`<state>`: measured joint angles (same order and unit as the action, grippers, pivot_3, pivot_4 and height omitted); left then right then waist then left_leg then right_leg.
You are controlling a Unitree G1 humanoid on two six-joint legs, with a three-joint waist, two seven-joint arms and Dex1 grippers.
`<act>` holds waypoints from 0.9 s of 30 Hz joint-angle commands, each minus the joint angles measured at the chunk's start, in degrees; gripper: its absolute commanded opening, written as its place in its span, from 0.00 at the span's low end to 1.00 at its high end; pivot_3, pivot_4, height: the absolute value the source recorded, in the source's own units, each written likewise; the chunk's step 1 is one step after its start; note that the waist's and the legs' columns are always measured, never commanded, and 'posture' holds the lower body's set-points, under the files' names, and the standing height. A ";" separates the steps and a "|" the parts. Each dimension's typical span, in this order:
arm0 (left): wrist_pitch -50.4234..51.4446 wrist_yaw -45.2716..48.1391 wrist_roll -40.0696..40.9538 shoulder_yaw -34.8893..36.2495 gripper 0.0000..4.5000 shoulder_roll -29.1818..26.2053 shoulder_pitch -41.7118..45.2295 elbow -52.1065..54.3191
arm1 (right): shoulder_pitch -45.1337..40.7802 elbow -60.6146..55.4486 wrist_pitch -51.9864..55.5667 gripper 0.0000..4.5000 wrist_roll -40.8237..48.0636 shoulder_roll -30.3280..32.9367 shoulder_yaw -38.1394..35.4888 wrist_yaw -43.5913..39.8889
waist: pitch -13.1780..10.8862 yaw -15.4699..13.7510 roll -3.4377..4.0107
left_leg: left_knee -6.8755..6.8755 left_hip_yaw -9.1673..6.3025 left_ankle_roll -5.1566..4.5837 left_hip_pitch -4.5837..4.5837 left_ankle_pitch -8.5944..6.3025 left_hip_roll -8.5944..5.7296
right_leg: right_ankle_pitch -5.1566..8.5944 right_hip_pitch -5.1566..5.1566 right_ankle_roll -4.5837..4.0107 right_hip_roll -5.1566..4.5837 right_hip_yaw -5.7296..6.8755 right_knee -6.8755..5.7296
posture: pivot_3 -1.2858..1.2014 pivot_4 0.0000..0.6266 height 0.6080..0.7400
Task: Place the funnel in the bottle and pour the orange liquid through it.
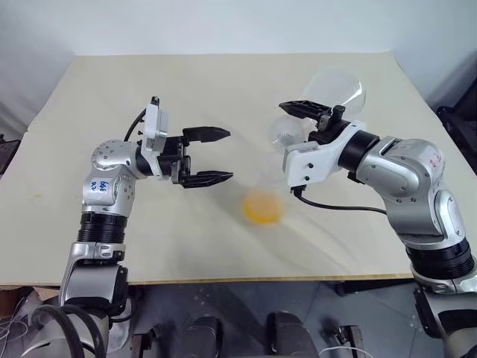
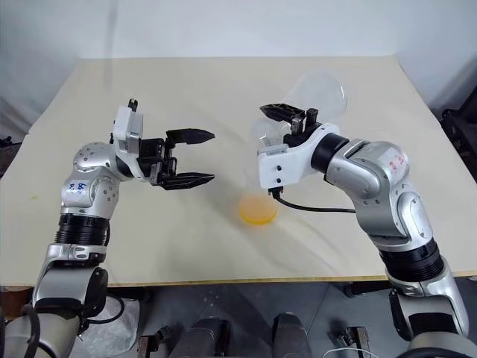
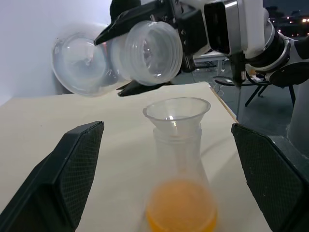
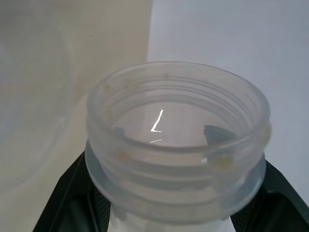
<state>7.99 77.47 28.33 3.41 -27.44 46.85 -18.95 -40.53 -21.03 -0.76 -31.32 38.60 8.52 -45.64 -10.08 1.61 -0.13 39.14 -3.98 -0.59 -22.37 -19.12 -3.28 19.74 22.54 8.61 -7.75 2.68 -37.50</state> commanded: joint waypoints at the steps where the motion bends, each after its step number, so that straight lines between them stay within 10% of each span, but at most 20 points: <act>1: -0.28 -0.06 0.17 0.59 1.00 -0.71 0.01 1.14 | 0.08 -3.12 2.10 0.56 2.04 0.02 -1.88 -0.27 | 0.00 0.00 0.00 | 0.00 0.00 0.00 0.00 0.00 0.00 | 0.00 0.00 0.00 0.00 0.00 0.00 | 0.52 0.24 1.00; 16: -0.42 0.31 -0.12 0.53 1.00 -0.88 -0.26 0.82 | -4.01 -1.68 45.87 0.56 27.51 -8.79 -21.64 0.82 | 0.00 -0.07 0.00 | 0.02 -0.13 0.00 0.00 0.00 -0.04 | 0.00 -0.01 0.00 -0.05 0.00 -0.12 | 0.52 0.24 1.00; 27: -0.42 -0.74 -0.45 0.58 1.00 -0.87 -1.87 1.79 | 1.85 14.18 42.16 0.56 41.59 -11.73 -37.19 10.01 | 0.00 0.02 0.00 | -0.02 -0.09 0.00 0.04 0.00 -0.09 | 0.00 0.01 0.00 -0.10 -0.01 -0.22 | 0.52 0.24 1.00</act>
<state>7.95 77.06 27.73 3.40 -27.76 44.78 -18.89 -38.37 -6.99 44.43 8.46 26.66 -26.43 -37.20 -10.08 1.63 -0.13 39.11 -4.06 -0.59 -22.33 -19.12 -3.37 19.74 22.55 8.61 -7.85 2.66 -37.73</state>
